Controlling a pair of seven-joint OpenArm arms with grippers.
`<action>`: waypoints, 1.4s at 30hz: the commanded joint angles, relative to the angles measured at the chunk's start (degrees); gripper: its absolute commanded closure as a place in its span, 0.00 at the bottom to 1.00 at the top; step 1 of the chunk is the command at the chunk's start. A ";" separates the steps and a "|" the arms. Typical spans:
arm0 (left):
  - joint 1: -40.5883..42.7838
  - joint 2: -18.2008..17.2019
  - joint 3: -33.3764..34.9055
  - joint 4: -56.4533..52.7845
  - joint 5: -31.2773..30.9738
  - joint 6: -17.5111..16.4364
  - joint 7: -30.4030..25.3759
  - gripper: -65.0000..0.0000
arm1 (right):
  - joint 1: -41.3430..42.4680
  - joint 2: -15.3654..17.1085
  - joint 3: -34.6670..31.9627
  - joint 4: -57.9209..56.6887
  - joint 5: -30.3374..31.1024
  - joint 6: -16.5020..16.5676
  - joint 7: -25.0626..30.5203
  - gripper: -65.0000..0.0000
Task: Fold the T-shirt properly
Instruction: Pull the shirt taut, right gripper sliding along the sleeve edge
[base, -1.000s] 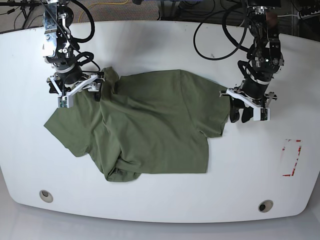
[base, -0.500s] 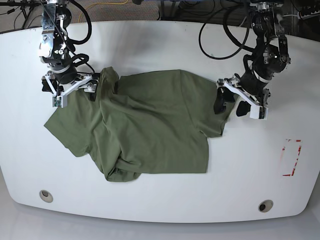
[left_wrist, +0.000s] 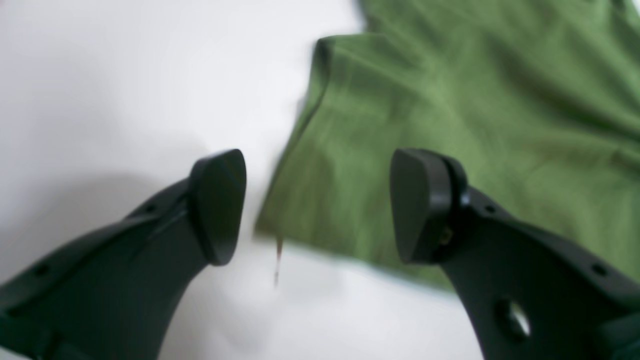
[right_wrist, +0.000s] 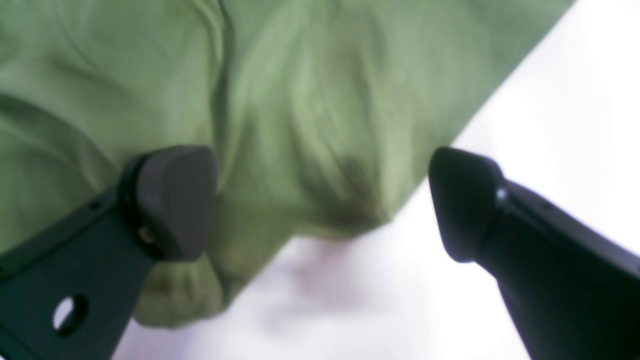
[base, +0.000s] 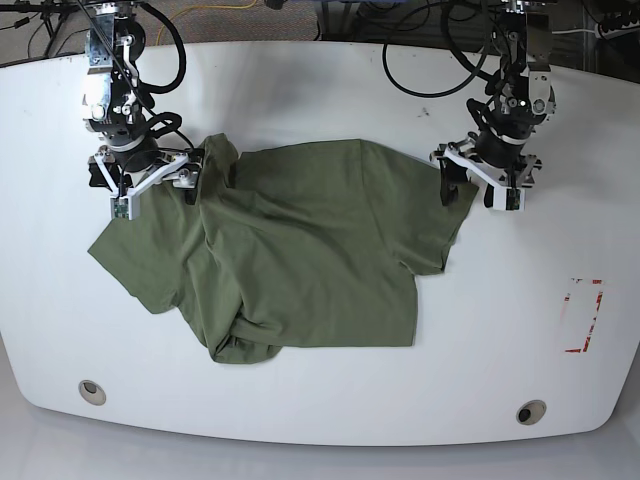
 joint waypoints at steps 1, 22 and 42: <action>-0.27 -0.08 -0.32 0.26 0.28 -0.38 -1.98 0.38 | 0.88 0.27 0.24 0.66 -0.22 0.46 1.37 0.00; -3.80 0.68 0.44 -3.13 -1.18 -0.99 1.70 0.39 | 0.01 0.08 0.73 3.30 0.41 0.65 1.77 0.00; -2.71 0.71 0.63 -3.33 -1.36 -1.53 2.60 0.90 | -1.51 0.25 6.32 2.93 0.77 1.05 3.92 0.00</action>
